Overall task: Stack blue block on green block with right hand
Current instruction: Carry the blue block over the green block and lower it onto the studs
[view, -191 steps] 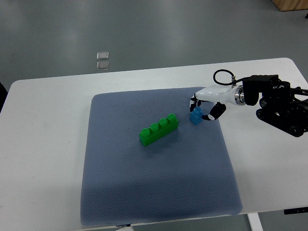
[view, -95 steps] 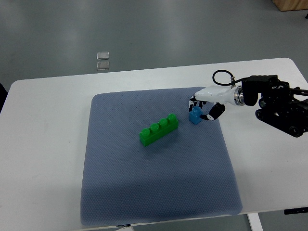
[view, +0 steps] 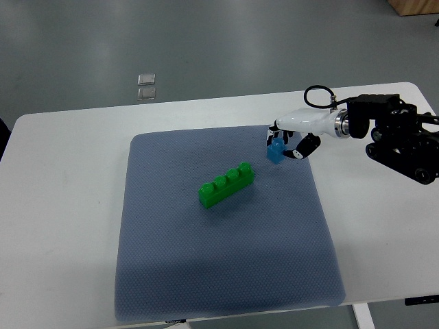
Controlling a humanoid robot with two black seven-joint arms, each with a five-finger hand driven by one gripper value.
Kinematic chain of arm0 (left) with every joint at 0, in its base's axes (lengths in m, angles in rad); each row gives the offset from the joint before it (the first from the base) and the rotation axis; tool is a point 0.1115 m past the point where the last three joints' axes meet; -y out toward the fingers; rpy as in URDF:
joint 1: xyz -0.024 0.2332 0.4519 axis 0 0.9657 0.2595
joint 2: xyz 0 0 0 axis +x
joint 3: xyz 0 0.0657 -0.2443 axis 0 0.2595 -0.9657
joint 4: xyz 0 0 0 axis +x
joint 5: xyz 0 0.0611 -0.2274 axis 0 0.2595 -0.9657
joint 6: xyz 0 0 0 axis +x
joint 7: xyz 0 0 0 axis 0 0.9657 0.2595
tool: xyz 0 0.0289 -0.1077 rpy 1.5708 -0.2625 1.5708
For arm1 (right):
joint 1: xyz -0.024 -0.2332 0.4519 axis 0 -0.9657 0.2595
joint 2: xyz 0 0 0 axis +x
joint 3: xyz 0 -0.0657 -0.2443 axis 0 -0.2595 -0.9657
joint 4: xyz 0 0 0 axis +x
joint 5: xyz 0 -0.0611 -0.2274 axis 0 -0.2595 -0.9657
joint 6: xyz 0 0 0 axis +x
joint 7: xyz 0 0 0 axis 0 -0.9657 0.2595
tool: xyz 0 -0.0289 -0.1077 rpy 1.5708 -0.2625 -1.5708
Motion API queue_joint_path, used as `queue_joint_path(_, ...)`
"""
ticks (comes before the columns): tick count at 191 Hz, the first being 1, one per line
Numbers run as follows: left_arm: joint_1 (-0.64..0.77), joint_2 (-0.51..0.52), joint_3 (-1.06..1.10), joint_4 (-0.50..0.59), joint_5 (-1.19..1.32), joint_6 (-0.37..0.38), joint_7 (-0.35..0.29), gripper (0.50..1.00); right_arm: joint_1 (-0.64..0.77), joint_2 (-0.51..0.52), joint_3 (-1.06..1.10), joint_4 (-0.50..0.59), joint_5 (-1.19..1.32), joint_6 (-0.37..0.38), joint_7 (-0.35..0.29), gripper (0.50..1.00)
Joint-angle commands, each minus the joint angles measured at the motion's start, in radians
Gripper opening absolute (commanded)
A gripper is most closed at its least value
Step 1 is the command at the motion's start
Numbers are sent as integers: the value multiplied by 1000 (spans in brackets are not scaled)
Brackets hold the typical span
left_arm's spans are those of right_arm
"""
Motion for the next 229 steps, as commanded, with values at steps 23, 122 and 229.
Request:
queue_joint_path(23,0,0,0,-1,0,0,0,1000,57,15,3,2,13,6,1,568)
queue_joint_path(122,0,0,0,-1,0,0,0,1000,71,73,-12,155,27,-5,-8,568)
queue_joint_path(229,0,0,0,-1,0,0,0,1000,60,73,-52,155,-2,-13,1,570)
